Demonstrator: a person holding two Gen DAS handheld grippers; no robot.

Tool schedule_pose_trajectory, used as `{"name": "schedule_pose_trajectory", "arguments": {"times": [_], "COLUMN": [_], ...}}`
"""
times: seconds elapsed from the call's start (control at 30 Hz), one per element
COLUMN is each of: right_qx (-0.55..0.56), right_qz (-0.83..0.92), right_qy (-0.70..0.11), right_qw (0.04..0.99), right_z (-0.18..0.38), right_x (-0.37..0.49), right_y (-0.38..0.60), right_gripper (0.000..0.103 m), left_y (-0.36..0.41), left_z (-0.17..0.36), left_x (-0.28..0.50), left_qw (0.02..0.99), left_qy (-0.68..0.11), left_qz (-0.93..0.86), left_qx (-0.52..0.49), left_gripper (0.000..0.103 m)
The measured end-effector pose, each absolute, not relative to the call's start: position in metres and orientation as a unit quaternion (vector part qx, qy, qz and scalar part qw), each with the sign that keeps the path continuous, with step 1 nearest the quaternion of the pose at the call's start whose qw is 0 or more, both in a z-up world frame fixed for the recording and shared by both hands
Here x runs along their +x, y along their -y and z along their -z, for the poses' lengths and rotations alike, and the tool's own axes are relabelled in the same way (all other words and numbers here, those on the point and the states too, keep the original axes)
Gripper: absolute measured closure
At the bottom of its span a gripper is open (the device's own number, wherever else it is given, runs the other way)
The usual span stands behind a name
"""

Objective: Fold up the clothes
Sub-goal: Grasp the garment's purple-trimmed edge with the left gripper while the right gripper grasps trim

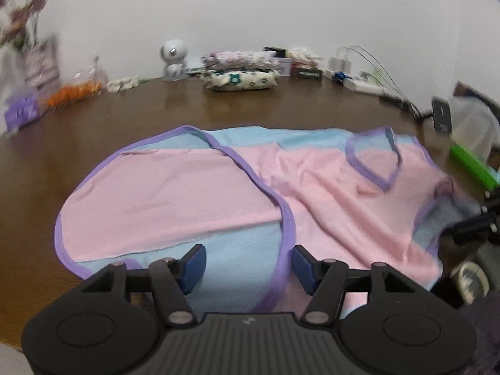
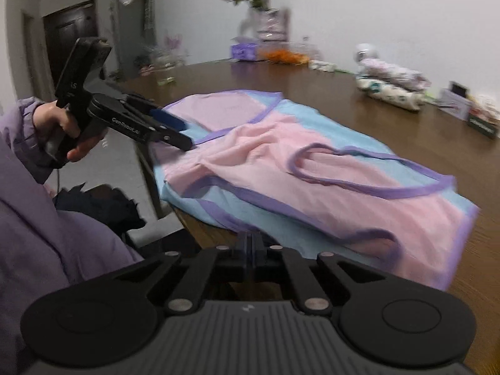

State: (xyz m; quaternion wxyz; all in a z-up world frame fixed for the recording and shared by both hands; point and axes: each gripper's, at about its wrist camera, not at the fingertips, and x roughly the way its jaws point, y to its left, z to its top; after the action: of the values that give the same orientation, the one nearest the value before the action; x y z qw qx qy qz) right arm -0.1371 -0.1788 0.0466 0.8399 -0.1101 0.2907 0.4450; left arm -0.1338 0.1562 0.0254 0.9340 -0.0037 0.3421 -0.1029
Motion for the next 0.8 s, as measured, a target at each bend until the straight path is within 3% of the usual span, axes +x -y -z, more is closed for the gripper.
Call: {"name": "schedule_pose_trajectory", "arguments": {"times": [0.03,0.07,0.1,0.13,0.37,0.63,0.7,0.73,0.8], "right_qx": [-0.096,-0.075,-0.052,-0.034,0.037,0.062,0.049,0.041,0.029], "right_qz": [-0.442,-0.431,-0.409,-0.392,-0.302,-0.285,-0.286,-0.287,-0.287], "right_qy": [-0.282,-0.269,-0.255,-0.251,-0.346,-0.386,-0.390,-0.392,-0.394], "right_qw": [0.846,0.858,0.875,0.885,0.888,0.875,0.874,0.873,0.873], "right_z": [-0.051,-0.057,-0.063,-0.067,-0.058,-0.050,-0.048,-0.047,-0.043], "right_x": [-0.137,-0.131,-0.123,-0.112,-0.023,-0.010,-0.007,-0.005,-0.003], "right_y": [0.181,0.179,0.174,0.167,0.120,0.126,0.119,0.116,0.109], "right_gripper": [0.088,0.063,0.049,0.043,0.048,0.052,0.061,0.071,0.083], "left_y": [-0.160,-0.163,-0.164,-0.164,-0.167,-0.162,-0.159,-0.158,-0.157], "left_z": [-0.031,-0.041,-0.050,-0.058,-0.053,-0.043,-0.039,-0.037,-0.031], "left_x": [-0.131,-0.124,-0.113,-0.102,0.005,0.032,0.034,0.035,0.037], "left_qw": [0.935,0.938,0.941,0.942,0.917,0.910,0.910,0.909,0.905], "left_qy": [-0.338,-0.325,-0.314,-0.306,-0.372,-0.393,-0.396,-0.400,-0.408], "left_qz": [0.104,0.110,0.117,0.125,0.093,0.093,0.099,0.101,0.105], "left_qx": [-0.019,-0.038,-0.052,-0.063,-0.106,-0.093,-0.072,-0.064,-0.059], "left_gripper": [0.042,0.037,0.028,0.026,0.029,0.033,0.049,0.053,0.071]}}
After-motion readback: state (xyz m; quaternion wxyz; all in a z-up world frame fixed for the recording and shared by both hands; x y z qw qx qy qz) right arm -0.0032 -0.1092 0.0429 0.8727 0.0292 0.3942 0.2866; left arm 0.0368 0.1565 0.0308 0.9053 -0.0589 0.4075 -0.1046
